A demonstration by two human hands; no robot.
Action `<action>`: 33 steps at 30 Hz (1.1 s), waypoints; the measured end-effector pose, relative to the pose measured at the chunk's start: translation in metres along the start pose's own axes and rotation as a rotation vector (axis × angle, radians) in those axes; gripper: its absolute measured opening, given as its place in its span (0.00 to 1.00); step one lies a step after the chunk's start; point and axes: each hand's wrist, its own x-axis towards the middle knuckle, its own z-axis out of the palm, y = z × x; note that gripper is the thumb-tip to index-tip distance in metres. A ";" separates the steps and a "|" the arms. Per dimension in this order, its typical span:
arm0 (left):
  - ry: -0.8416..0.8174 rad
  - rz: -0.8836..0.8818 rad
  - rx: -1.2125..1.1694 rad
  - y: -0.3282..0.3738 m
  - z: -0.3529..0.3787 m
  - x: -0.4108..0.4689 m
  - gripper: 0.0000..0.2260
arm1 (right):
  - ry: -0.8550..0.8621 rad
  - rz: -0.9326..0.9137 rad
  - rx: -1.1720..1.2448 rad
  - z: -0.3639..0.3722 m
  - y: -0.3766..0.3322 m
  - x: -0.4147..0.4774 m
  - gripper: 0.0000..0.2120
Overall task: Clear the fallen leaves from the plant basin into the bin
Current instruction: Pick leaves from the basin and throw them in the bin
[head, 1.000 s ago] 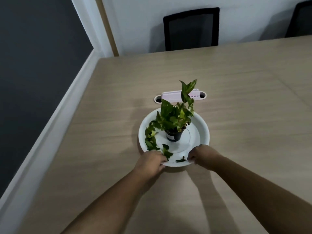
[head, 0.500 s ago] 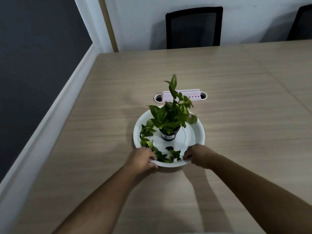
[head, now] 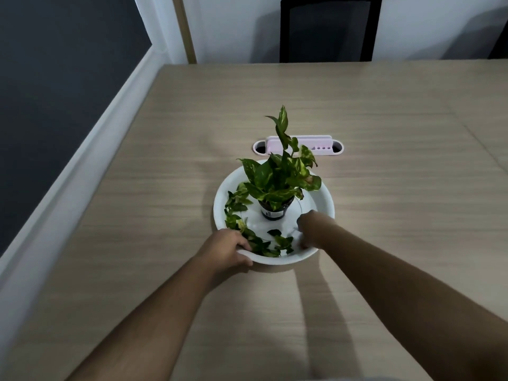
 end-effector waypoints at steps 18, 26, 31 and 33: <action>0.012 -0.008 -0.114 0.020 -0.013 0.008 0.20 | 0.134 -0.004 0.293 0.008 0.011 0.001 0.11; 0.077 0.058 0.217 0.075 0.026 0.038 0.23 | 0.197 0.071 0.237 0.007 0.021 -0.005 0.10; 0.133 0.030 0.262 0.080 0.040 0.048 0.17 | 0.128 0.039 0.039 0.009 0.004 -0.005 0.11; 0.139 0.033 0.259 0.081 0.043 0.051 0.15 | 0.123 0.041 0.018 0.009 0.001 -0.002 0.13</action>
